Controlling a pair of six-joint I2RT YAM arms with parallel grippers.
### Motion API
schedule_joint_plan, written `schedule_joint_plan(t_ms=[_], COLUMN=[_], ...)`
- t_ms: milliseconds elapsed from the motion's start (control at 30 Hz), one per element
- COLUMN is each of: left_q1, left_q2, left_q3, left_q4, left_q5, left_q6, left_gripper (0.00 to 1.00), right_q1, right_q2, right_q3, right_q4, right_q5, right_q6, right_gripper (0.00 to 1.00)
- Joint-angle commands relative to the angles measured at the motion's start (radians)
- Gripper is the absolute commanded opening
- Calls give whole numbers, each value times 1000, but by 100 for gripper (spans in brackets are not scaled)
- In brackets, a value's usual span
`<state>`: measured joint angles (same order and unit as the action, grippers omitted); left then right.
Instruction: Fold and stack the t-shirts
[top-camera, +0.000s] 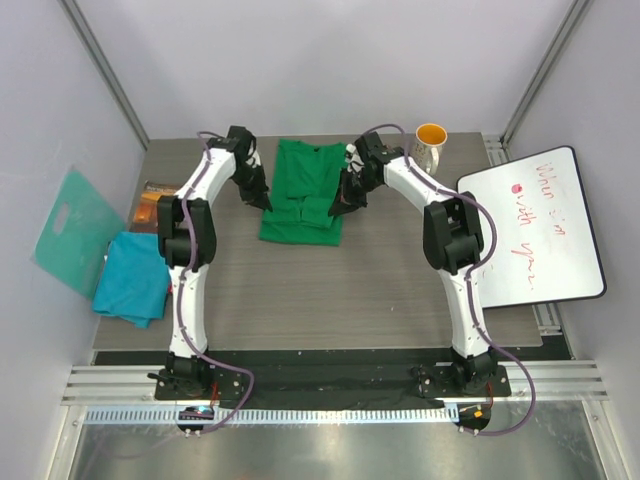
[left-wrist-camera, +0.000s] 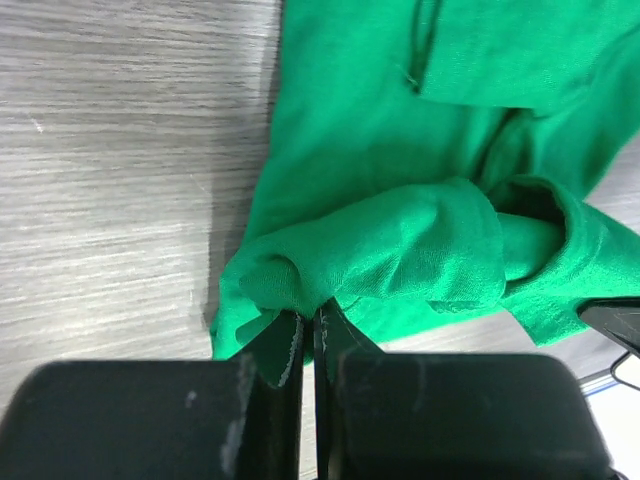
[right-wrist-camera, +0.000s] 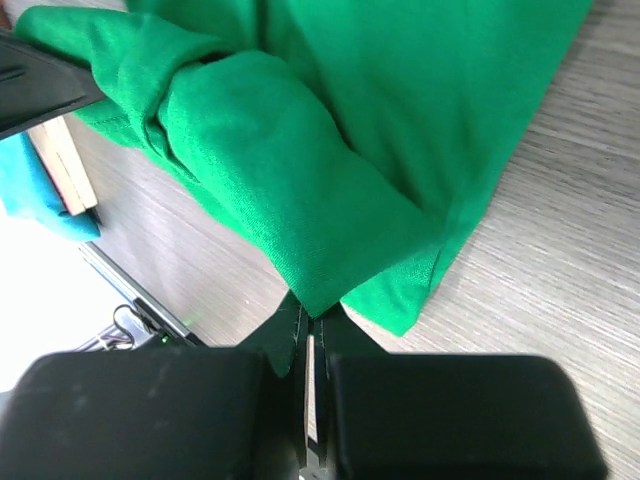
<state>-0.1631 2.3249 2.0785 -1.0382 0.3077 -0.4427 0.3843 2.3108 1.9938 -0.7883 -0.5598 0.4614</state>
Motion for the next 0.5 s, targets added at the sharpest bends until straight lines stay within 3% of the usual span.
schedule_joint_plan(t_ms=[0,367,433,467], left_q1=[4,4,4,4], left_q2=[16,103,111,117], left_q3=[38,106,109,104], left_q4=[1,156,188,222], left_q5=[11,161,195,209], left_q6=[-8,-88,-100,-119], left_gripper=[3,11,16,23], right_q1=[4,-4,-13,-18], right_q2=[13,73,79,79], right_q3=[46,33,20,4], right_q4=[-3,124,162,208], right_q5=[-17,-81,-95,-107], right_q6=[25,144,195,212], right_gripper=[1,4,12,22])
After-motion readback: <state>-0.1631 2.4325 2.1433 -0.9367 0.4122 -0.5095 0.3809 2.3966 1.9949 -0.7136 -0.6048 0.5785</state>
